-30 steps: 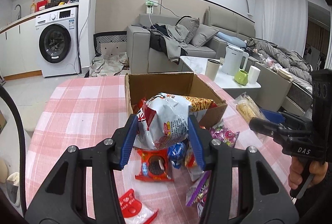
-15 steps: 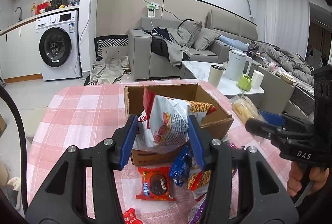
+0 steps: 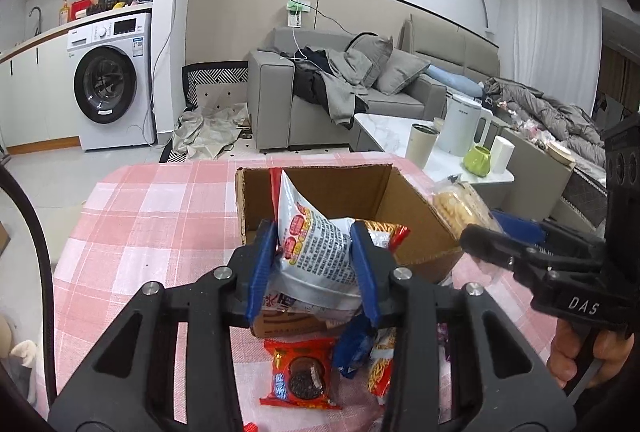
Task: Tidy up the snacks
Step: 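Lift both held snacks and carry them over the cardboard box, then open both tools to drop the snacks into the box, then move both open tools back over the remaining snacks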
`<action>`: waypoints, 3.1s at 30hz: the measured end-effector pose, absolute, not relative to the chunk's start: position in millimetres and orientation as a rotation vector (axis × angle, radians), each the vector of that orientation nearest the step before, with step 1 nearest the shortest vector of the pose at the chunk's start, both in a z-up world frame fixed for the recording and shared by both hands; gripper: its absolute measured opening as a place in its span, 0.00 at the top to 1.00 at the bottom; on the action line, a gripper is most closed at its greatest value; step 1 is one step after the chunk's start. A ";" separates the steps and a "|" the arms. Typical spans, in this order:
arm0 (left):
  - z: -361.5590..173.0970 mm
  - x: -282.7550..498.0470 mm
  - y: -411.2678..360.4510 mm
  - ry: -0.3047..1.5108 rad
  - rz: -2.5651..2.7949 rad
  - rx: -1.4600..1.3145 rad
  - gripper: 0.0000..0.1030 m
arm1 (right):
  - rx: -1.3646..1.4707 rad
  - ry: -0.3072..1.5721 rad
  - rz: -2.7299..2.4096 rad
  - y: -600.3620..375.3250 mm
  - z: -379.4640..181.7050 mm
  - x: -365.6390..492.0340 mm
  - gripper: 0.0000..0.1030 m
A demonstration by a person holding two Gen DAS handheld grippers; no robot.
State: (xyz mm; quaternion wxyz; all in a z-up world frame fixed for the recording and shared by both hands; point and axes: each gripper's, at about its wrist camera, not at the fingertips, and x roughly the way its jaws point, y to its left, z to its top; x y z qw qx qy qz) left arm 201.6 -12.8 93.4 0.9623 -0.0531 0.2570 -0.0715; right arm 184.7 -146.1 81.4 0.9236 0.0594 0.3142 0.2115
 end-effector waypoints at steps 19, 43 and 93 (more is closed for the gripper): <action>78.4 263.4 -13.2 0.536 -0.094 -0.072 0.64 | 0.107 0.696 0.427 -128.2 57.3 221.0 0.43; 70.7 200.0 6.6 0.511 -0.069 -0.050 0.01 | 0.030 0.678 0.440 -138.6 57.7 189.4 0.00; -22.4 118.1 32.9 0.773 -0.033 -0.045 0.01 | 0.017 0.883 0.364 -178.9 -9.5 179.6 0.00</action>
